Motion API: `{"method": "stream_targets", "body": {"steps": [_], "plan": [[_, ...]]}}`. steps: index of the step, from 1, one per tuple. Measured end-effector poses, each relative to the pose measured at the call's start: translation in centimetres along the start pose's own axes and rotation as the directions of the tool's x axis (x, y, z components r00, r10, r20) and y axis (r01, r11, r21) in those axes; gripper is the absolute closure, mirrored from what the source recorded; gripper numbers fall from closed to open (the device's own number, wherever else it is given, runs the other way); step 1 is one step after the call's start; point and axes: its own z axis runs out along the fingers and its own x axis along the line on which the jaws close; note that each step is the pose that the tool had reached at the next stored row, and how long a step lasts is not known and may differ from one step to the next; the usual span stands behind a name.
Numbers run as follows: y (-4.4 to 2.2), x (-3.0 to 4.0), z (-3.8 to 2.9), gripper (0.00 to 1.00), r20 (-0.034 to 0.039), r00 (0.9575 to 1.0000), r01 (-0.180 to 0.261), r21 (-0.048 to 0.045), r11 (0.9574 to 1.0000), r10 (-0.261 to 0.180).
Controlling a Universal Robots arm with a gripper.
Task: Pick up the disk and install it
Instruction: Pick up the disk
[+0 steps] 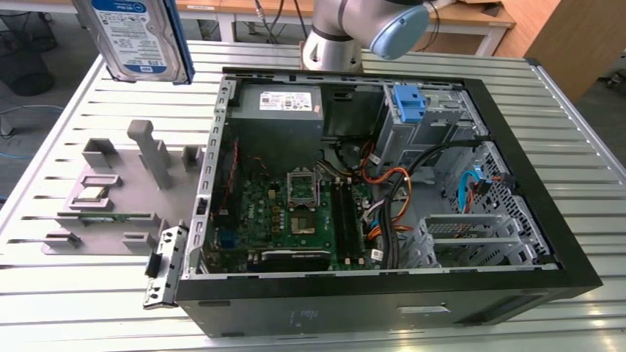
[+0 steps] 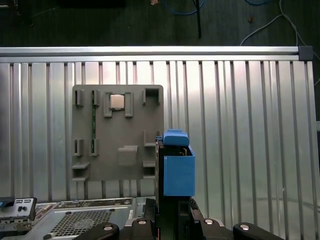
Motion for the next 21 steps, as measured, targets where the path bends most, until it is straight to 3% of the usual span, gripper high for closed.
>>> {"method": "stream_targets", "body": {"steps": [13, 21], "plan": [[-1.77, -0.09, -0.04, 0.65, 0.0001, 1.0, -0.002, 0.0002, 1.0, 0.002], [-1.9, -0.1, -0.07, 0.65, 0.0002, 1.0, -0.002, 0.0003, 1.0, 0.002]]}}
